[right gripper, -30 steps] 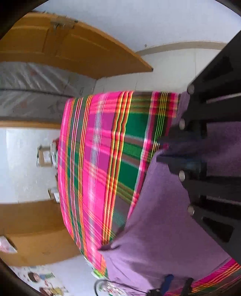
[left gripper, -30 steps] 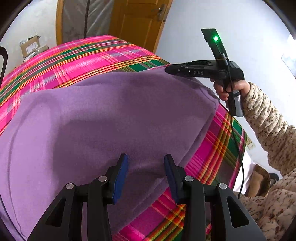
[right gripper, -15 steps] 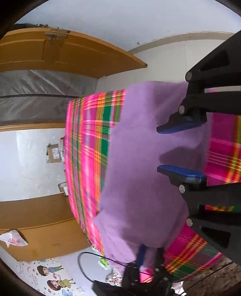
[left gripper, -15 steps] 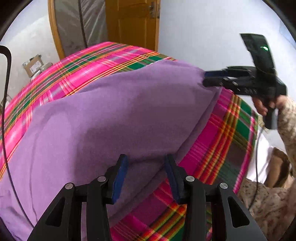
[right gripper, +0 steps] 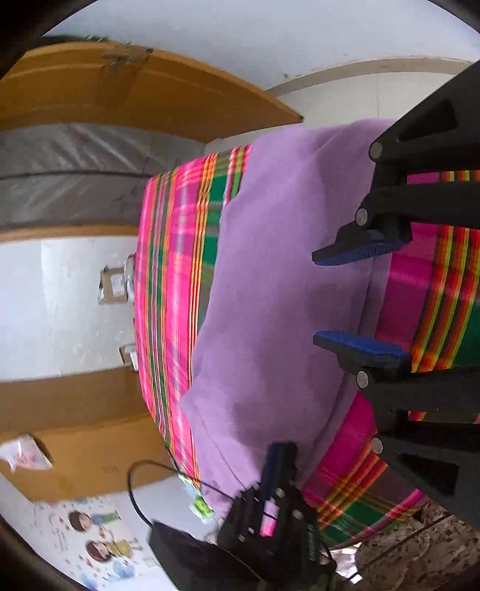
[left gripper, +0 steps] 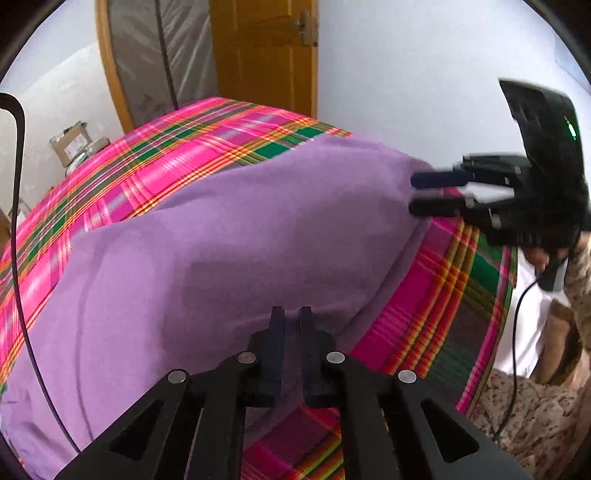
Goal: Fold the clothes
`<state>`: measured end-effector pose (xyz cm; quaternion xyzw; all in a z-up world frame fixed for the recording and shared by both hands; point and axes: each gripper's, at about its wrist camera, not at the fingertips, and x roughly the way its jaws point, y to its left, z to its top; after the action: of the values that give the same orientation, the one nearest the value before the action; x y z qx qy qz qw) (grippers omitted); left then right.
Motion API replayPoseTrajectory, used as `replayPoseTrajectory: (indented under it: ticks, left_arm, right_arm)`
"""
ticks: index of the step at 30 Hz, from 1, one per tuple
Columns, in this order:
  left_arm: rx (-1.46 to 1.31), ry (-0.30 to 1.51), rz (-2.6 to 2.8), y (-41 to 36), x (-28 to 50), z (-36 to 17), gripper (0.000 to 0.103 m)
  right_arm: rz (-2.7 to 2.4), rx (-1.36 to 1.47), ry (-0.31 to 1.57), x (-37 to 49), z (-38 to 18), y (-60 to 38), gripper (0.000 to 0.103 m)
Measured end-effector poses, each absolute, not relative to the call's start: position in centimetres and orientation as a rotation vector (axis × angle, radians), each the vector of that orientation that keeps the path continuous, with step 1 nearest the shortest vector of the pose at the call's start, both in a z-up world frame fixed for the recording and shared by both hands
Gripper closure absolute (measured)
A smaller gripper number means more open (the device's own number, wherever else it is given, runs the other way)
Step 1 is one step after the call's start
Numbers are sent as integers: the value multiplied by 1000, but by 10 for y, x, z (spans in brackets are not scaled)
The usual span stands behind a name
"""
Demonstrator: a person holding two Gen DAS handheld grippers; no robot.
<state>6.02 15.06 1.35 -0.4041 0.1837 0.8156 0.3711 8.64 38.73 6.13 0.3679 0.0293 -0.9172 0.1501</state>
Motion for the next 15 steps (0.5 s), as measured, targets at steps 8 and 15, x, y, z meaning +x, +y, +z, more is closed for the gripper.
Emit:
replayPoseTrajectory:
  ticks: [8, 15]
  left_arm:
    - [-971, 447, 2055, 154, 70, 23, 66]
    - [-979, 596, 2036, 169, 81, 10, 61]
  right_arm:
    - [-2492, 1017, 301, 90, 55, 328, 66]
    - [-2494, 1053, 322, 85, 44, 320, 66]
